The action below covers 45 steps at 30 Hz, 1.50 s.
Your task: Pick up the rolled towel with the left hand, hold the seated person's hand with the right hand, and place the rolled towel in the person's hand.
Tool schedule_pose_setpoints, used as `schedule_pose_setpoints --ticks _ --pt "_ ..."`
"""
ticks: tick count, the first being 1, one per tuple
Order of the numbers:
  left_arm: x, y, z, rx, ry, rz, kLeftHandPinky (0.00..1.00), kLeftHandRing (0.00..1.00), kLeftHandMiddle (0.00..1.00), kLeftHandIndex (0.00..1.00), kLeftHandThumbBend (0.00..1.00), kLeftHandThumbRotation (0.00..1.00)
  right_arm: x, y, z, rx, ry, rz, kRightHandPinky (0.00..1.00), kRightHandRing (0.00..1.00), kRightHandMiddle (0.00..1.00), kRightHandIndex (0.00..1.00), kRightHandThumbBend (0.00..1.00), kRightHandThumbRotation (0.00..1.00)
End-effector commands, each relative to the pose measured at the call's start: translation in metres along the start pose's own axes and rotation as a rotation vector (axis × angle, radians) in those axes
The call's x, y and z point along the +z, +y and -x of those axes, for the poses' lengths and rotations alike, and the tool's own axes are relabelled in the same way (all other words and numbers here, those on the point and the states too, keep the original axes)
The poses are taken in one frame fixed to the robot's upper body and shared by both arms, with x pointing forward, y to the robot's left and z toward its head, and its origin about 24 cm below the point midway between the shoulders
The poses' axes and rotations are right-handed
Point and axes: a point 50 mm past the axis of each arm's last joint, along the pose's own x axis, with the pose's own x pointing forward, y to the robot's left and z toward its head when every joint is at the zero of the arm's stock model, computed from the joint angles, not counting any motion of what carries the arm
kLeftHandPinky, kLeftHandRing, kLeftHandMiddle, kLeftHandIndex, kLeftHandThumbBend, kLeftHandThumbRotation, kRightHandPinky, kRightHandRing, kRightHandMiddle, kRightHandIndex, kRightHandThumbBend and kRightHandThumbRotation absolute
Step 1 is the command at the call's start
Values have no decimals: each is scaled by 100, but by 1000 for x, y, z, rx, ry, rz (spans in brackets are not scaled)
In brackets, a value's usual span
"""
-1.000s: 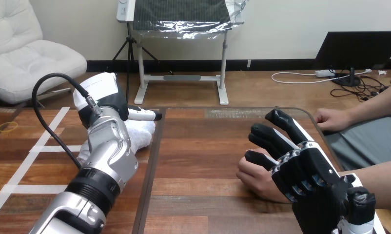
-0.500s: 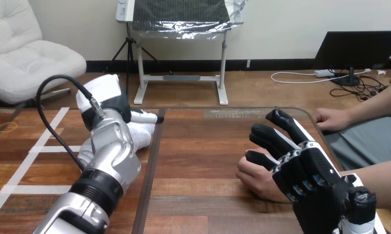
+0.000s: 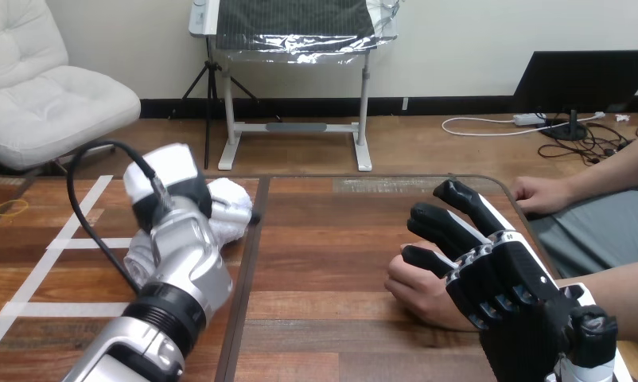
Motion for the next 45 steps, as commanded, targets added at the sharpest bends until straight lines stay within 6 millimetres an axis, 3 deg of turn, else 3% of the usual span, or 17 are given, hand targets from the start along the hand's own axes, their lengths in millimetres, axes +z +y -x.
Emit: schedule_pose_setpoints --ticks 1,45 --pt "13 23 -3 107 -9 -62 100 100 100 99 97 54 7 -1 -6 14 -71 8 83 89 86 90 76 100" --pt "2 0 -8 50 33 -163 100 100 100 100 98 51 13 -3 -1 21 -85 0 81 89 85 89 80 100"
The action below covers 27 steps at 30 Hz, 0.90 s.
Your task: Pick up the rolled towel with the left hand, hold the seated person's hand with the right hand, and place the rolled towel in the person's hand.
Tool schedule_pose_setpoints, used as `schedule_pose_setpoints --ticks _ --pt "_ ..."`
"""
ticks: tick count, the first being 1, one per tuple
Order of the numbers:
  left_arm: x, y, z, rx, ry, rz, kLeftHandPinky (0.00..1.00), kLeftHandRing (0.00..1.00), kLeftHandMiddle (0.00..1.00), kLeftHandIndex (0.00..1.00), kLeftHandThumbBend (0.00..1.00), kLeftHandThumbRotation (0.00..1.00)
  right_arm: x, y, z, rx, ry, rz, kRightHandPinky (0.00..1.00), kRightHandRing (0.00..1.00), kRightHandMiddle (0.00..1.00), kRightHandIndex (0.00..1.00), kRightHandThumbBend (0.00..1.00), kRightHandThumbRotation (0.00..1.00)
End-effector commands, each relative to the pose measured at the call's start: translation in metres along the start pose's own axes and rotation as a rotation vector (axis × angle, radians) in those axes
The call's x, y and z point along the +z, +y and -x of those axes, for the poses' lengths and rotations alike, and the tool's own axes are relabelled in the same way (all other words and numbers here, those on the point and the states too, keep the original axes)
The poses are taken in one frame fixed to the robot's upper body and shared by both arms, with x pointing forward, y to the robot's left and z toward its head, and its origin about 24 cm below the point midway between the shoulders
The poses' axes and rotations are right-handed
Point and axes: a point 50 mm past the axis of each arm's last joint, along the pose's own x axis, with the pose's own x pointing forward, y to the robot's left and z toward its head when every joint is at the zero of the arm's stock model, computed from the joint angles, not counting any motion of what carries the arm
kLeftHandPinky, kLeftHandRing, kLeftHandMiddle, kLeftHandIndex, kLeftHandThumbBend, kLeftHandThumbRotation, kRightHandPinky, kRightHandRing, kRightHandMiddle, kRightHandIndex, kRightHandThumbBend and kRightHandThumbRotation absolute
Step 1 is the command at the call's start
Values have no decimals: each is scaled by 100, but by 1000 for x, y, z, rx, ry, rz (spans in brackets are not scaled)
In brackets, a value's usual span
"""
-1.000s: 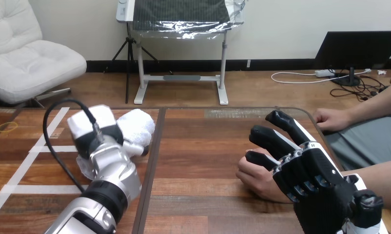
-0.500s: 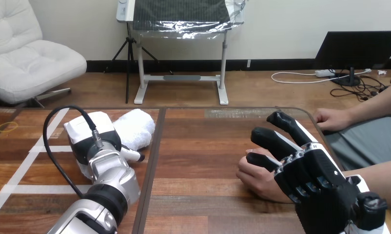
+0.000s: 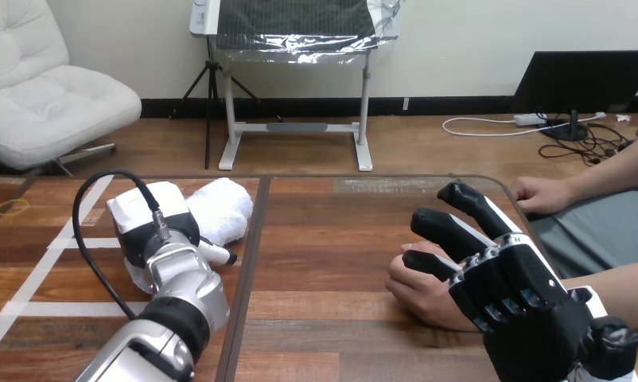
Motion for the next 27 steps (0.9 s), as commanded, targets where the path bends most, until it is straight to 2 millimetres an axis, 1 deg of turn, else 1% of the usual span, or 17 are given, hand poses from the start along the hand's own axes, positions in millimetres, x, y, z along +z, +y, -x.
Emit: schedule_pose_setpoints --ticks 1,7,9,10,11,14,16,18,19,23,25,27 --pt "15 32 -3 77 -41 -2 100 100 100 99 98 50 11 -1 -5 15 -73 17 81 89 85 89 80 100" --pt "15 31 -3 46 -39 -11 100 98 99 97 98 47 12 -1 -4 9 -73 14 81 89 84 89 81 100" --pt "15 31 -3 39 -40 -15 93 93 95 95 97 46 12 -1 -4 9 -75 17 81 89 84 89 81 100" --pt "16 31 -3 37 -40 -15 85 90 93 93 97 45 12 -1 -4 9 -75 17 82 89 84 89 81 100" --pt "16 31 -3 28 -39 -12 82 88 92 93 97 45 12 -1 -4 9 -77 17 82 89 84 89 81 100" --pt "16 30 -3 -4 -37 -4 66 79 86 88 95 44 12 -1 -4 11 -81 16 82 89 85 89 81 100" --pt "16 31 -4 -26 -37 1 55 71 80 84 93 43 13 -1 -4 14 -83 17 82 89 85 89 81 100" --pt "16 31 -4 -51 -41 -2 47 64 75 80 91 43 13 -1 -4 13 -85 18 83 89 85 89 81 100" --pt "16 31 -4 -57 -42 -3 41 59 71 77 89 42 13 -1 -4 13 -86 18 83 89 85 89 80 100" --pt "16 32 -5 -71 -54 -7 36 53 66 72 87 39 13 -1 -5 12 -95 19 83 89 85 88 80 100" --pt "15 32 -6 -73 -58 -1 33 49 63 70 85 36 14 0 -5 14 -100 19 84 89 85 88 80 100" --pt "15 31 -6 -86 -64 8 30 45 59 67 83 30 14 0 -5 10 -102 17 85 89 85 88 79 100"
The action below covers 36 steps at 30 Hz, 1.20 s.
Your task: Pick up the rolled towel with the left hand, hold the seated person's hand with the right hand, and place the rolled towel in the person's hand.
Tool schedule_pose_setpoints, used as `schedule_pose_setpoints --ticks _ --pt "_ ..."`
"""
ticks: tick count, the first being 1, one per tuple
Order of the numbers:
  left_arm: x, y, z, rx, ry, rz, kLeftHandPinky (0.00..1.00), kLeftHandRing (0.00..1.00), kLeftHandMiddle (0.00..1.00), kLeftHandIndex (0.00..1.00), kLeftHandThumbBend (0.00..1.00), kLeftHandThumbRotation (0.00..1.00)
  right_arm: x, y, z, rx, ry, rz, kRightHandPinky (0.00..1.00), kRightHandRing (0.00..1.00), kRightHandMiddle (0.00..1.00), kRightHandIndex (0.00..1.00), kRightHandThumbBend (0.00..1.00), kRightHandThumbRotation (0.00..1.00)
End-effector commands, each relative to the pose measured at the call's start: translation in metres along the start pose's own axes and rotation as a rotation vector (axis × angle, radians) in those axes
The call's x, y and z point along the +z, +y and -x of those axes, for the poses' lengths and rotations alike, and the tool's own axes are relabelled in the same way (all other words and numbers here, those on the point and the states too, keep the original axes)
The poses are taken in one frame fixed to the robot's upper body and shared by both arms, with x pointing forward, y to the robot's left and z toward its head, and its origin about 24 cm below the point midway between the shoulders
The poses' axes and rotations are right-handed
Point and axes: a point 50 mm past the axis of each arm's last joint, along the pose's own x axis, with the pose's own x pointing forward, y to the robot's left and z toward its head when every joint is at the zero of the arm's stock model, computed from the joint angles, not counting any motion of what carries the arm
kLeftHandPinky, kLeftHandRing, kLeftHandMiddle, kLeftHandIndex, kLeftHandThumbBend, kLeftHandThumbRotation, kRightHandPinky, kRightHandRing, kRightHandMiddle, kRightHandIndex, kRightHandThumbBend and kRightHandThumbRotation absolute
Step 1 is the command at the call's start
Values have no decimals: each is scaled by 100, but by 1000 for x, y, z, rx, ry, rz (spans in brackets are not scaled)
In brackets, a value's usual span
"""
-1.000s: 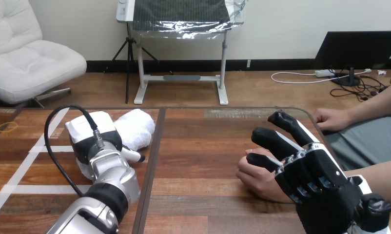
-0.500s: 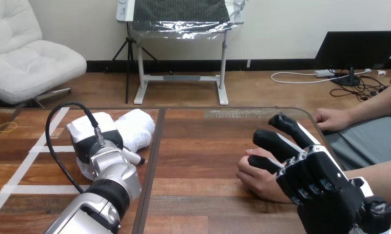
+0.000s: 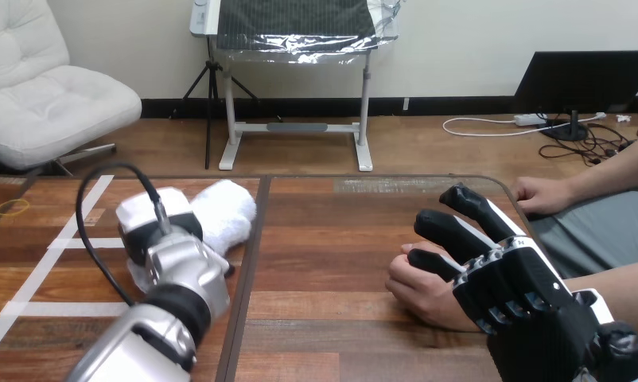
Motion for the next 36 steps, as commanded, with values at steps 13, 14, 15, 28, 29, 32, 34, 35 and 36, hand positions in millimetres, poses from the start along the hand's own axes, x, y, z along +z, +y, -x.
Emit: schedule_pose_setpoints --ticks 13,14,15,28,29,32,34,35,36 --pt "6 20 -2 36 -76 65 13 21 33 60 72 3 15 1 -7 3 -104 18 85 89 84 88 79 100" --pt "6 19 -3 38 -77 71 12 21 32 60 71 2 15 2 -7 2 -105 18 85 89 84 88 78 100" --pt "6 19 -3 40 -78 76 12 20 31 61 71 2 15 2 -7 2 -106 18 85 89 84 88 79 100" --pt "0 17 -5 62 -78 116 8 16 27 68 66 0 16 2 -7 -7 -108 25 85 89 84 88 80 100" --pt "0 17 -5 62 -78 122 8 16 27 68 65 0 16 2 -7 -7 -109 25 85 89 84 88 80 100" --pt "-1 16 -5 62 -76 127 8 16 28 67 64 0 16 2 -7 -4 -110 24 85 88 84 88 80 100" --pt "-1 15 -5 66 -76 133 9 16 28 66 64 0 16 1 -7 -2 -109 20 85 89 84 88 80 100" --pt "-1 16 -5 67 -76 138 9 17 28 66 64 0 16 1 -7 -2 -109 18 85 89 84 88 80 100" --pt "-1 16 -5 69 -76 142 9 17 28 66 64 0 16 1 -7 -2 -109 17 85 89 84 88 80 100"
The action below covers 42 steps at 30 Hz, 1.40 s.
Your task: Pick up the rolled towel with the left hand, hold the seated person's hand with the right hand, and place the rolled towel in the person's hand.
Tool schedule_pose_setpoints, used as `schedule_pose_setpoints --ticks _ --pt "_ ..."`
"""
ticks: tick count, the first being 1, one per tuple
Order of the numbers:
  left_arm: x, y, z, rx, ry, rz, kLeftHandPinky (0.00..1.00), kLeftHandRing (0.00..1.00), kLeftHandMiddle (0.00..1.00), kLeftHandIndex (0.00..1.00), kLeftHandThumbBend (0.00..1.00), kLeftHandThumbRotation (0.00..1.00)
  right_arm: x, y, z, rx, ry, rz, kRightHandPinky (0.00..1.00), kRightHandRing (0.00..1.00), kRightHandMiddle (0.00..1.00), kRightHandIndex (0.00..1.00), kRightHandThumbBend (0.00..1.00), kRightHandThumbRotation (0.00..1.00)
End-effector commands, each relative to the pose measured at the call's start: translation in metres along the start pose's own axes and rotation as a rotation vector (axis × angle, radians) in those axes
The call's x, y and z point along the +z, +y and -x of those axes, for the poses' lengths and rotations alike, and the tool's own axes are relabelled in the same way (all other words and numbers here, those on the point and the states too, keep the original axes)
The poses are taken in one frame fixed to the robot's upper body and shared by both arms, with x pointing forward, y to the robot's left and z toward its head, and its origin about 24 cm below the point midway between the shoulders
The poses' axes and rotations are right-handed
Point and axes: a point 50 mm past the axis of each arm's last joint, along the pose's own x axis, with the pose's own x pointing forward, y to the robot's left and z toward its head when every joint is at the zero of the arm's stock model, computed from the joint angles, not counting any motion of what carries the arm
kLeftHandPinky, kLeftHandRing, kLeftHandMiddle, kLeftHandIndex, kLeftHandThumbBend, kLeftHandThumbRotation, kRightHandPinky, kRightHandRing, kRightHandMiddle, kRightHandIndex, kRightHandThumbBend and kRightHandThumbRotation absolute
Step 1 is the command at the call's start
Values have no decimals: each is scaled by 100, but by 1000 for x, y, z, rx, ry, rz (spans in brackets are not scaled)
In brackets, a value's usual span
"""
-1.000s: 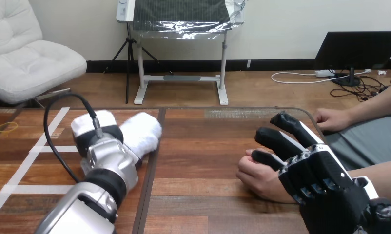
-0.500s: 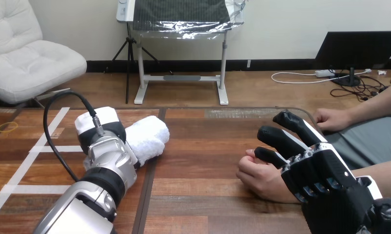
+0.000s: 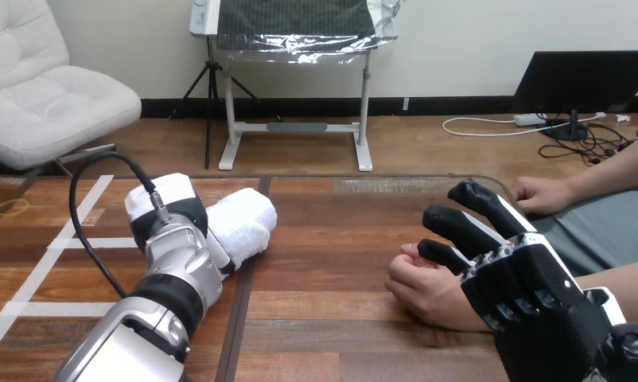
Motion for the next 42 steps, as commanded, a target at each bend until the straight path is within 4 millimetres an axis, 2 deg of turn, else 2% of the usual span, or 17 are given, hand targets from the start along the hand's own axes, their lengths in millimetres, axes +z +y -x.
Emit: schedule_pose_setpoints --ticks 1,13,21,25,28,36,42 --pt "-4 9 -2 58 -2 15 9 17 28 65 63 0 13 1 -7 14 -88 7 85 89 84 88 80 100" --pt "-5 8 -2 106 -33 65 13 21 33 59 66 0 13 1 -6 14 -77 5 86 89 84 88 80 100" --pt "-5 10 0 166 -57 146 14 22 33 58 68 0 11 0 -6 18 -76 -4 86 90 85 88 79 100" --pt "-4 13 2 207 -88 246 13 21 31 57 67 0 9 -1 -5 14 -69 2 86 90 85 88 79 100" --pt "-5 14 5 238 -120 314 12 19 29 51 64 0 8 -3 -5 13 -63 13 86 89 84 88 79 100" --pt "-7 21 18 330 -194 487 9 15 25 42 70 0 6 -5 -4 7 -57 49 83 88 85 88 77 100" --pt "-11 26 31 391 -257 626 8 14 23 41 71 0 5 -10 -5 -1 -28 139 81 87 85 89 73 100"
